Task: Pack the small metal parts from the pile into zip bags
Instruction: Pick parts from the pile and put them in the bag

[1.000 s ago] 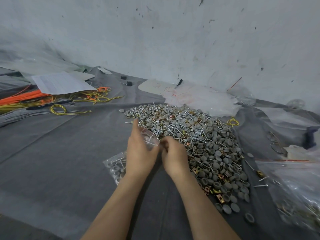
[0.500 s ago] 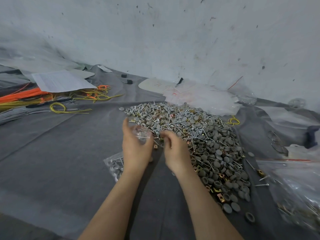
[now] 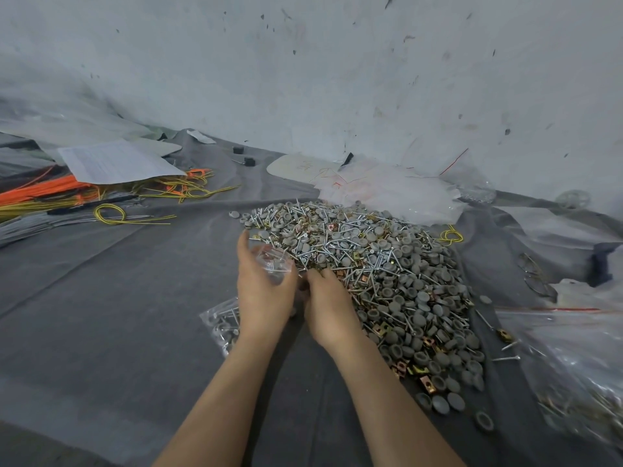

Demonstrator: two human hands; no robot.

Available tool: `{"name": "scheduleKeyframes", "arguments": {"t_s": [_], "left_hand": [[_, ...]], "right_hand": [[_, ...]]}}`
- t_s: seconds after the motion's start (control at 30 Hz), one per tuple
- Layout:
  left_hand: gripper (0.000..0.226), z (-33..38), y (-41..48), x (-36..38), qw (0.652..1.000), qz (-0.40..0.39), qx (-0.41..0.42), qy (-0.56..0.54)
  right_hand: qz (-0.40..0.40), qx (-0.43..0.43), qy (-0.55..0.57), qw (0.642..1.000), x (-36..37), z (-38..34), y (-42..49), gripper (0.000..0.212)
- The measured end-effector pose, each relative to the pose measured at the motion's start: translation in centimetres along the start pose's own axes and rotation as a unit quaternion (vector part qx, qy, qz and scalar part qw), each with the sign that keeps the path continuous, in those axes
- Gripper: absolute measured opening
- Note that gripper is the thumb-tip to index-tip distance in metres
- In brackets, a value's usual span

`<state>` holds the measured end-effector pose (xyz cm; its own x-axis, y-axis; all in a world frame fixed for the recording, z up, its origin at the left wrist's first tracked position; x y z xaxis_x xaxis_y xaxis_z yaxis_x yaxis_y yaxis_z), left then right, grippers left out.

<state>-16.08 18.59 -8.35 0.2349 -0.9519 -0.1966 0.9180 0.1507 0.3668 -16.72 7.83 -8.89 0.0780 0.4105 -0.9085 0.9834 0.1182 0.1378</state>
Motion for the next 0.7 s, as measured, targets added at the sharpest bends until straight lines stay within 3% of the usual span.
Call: {"name": "scheduleKeyframes", "arguments": {"t_s": [0.13,0.23,0.4,0.7], "left_hand": [[0.079,0.2,-0.1,-0.2,1.000,0.002,0.000,0.008],[0.076,0.0,-0.1,-0.1,0.999,-0.021,0.009,0.037],[0.029,0.0,-0.4,1.2,0.979,-0.109,0.067,0.158],[0.020,0.7,-0.7,1.5,0.966,-0.155,0.123,0.165]], "right_hand": [[0.047,0.019,0.116,0.992,-0.7,1.0,0.1,0.016],[0.093,0.040,0.264,0.959,-1.9,2.0,0.1,0.011],[0.049,0.058,0.470,0.879,-3.0,2.9,0.2,0.010],[0.011,0.061,0.477,0.877,-3.1,3.3,0.2,0.007]]}}
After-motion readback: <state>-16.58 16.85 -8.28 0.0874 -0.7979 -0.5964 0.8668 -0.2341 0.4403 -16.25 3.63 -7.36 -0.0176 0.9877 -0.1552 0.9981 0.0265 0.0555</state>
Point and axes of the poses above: each hand's wrist, its own y-axis towards the middle knuckle, its own x-axis out of the palm, z = x × y, the point moved 3 cm from there along y, towards the middle knuckle, and after that the axes turned 9 degrees about -z, right-handed, at the moved point
